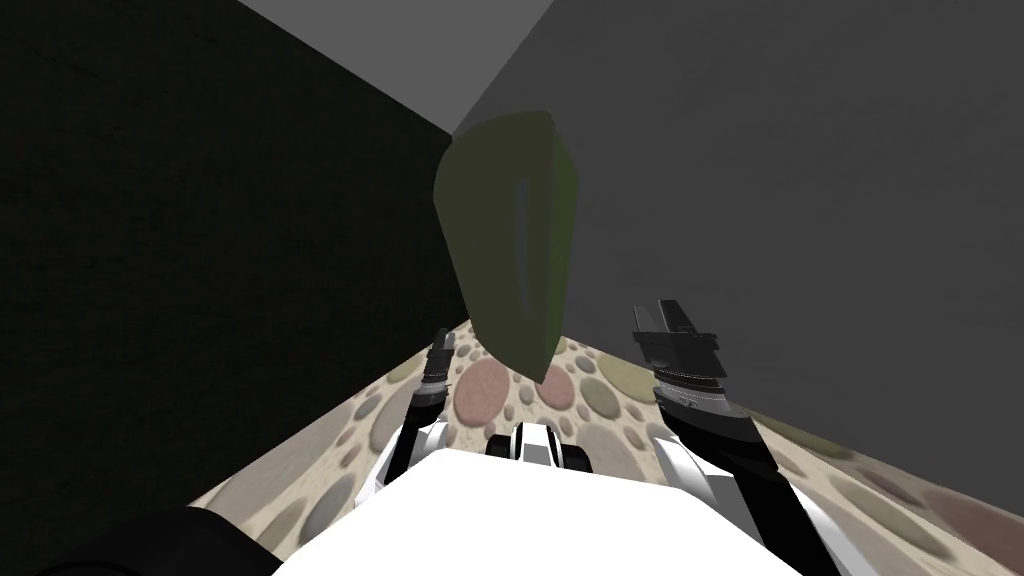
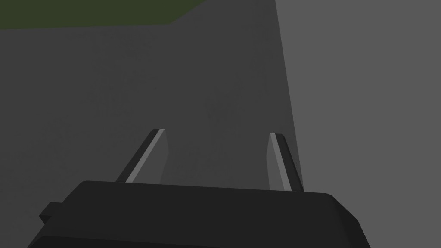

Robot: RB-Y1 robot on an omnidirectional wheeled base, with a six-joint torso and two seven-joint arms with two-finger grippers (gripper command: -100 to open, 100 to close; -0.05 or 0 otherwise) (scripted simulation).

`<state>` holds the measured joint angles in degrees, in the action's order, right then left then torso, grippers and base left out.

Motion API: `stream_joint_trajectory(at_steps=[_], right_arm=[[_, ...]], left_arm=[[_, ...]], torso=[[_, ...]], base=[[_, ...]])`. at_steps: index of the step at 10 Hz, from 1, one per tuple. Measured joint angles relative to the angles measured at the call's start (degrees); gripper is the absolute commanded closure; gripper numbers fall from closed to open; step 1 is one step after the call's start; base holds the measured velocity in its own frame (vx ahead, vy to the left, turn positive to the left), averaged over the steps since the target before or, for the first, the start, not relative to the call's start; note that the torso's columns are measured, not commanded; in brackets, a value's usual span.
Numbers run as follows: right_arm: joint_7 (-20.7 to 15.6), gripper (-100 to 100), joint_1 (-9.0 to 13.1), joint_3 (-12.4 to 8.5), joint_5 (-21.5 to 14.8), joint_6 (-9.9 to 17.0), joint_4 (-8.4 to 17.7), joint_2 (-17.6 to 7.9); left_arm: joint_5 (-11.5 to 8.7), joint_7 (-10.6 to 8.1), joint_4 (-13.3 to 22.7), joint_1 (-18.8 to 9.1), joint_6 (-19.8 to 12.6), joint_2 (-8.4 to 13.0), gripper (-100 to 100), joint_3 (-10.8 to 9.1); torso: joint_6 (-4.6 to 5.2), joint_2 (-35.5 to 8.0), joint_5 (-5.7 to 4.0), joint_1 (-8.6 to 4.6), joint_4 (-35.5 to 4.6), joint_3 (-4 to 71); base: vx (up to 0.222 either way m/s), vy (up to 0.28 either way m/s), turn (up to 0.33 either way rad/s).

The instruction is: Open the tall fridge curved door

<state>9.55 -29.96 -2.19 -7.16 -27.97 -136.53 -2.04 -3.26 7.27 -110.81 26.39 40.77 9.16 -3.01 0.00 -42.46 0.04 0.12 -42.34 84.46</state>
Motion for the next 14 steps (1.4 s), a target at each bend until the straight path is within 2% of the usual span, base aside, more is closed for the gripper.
stream_joint_trajectory(at_steps=[2,5,8,13,14], right_arm=[[0.0,0,0.0,0.01,0.0,0.0,0.0,0.01],[0.0,0,-0.01,0.0,0.0,0.0,0.0,0.0],[0.0,0,-0.01,0.01,0.0,0.0,-0.01,0.01],[0.0,0,0.0,0.0,0.0,0.0,0.0,0.0],[0.0,0,0.0,0.0,0.0,0.0,0.0,0.0]], left_arm=[[0.58,1.06,3.23,-1.01,1.07,0.65,-100,-0.5],[1.09,2.07,7.31,-2.16,2.36,1.59,-100,-1.33],[1.95,3.61,13.1,-3.68,4.66,2.26,-100,-2.27],[3.42,6.24,21.19,-5.72,7.19,1.91,-100,-3.32],[3.72,6.76,23.2,-6.33,7.96,1.81,-100,-3.62]], torso=[[0.0,0.26,-0.08,-0.29,0.07,0.16],[0.0,0.13,0.01,0.04,0.04,0.08],[0.0,0.23,-0.08,-0.26,0.07,0.15],[-0.01,-0.04,0.03,0.11,-0.01,-0.02],[0.0,0.12,-0.04,-0.17,0.03,0.07]], base=[[0.117,-0.143,0.026],[0.102,-0.096,0.013],[0.126,-0.155,0.03],[0.113,-0.119,0.019],[0.125,-0.151,0.034]])
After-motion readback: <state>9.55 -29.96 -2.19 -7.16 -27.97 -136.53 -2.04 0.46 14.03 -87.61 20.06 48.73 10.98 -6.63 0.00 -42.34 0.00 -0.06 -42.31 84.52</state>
